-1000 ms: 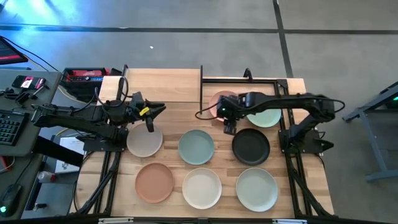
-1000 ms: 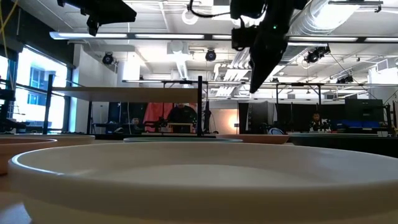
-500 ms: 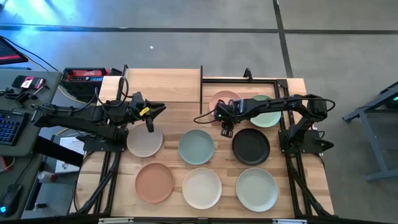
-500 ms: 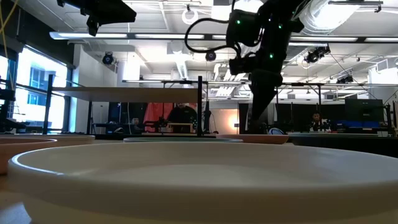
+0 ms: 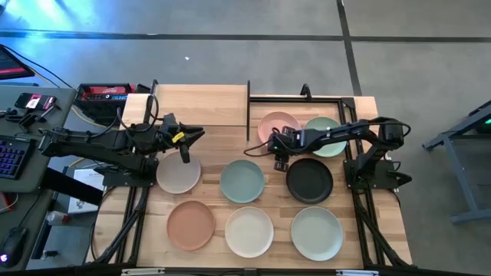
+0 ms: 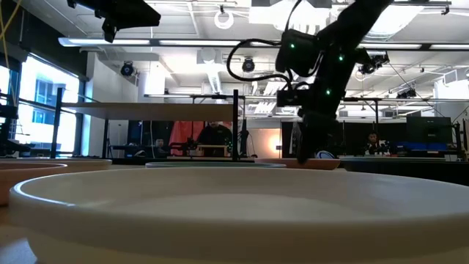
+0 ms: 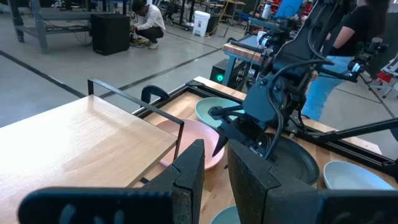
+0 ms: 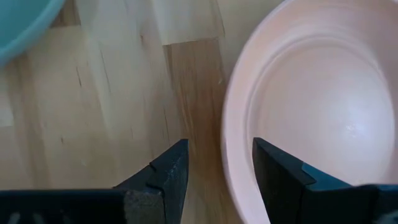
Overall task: Place and stack plates onto a shelf
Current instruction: Put the light orange plate on the shelf
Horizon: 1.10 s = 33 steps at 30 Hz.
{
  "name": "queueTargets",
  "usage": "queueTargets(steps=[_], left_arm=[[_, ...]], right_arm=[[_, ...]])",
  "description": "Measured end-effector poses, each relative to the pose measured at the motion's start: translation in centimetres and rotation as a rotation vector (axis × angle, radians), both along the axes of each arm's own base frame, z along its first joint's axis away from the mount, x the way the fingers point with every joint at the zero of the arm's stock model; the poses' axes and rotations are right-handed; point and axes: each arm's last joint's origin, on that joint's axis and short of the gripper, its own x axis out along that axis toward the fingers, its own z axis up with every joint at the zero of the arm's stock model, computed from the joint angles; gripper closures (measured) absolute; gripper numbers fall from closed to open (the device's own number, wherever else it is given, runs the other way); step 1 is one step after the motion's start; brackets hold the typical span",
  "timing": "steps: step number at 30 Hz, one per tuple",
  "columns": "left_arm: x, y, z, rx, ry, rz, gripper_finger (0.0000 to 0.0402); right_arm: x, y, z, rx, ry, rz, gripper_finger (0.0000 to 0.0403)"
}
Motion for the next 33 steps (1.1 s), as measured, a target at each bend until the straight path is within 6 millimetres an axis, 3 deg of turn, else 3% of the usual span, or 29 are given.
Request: queueTargets(steps=[21,24,31,33], left_arm=[[0.0,0.0,0.0,0.000,0.003,0.000,0.0342],[0.0,0.0,0.0,0.000,0.004,0.000,0.0342],[0.0,0.0,-0.1,0.000,0.005,0.001,0.0342],[0.0,0.0,-0.1,0.000,0.005,0.000,0.0342]], right_arm=[[-0.3,-1.3,-1.9,0.035,0.009,0.002,0.0250],[-0.3,-1.3,-1.9,0.036,0.007,0.002,0.0273],[-0.2,-1.3,-1.9,0.049,-0.004,-0.018,0.0383],[-0.2,-1.3,-1.8,0.040,-0.002,-0.020,0.0394]])
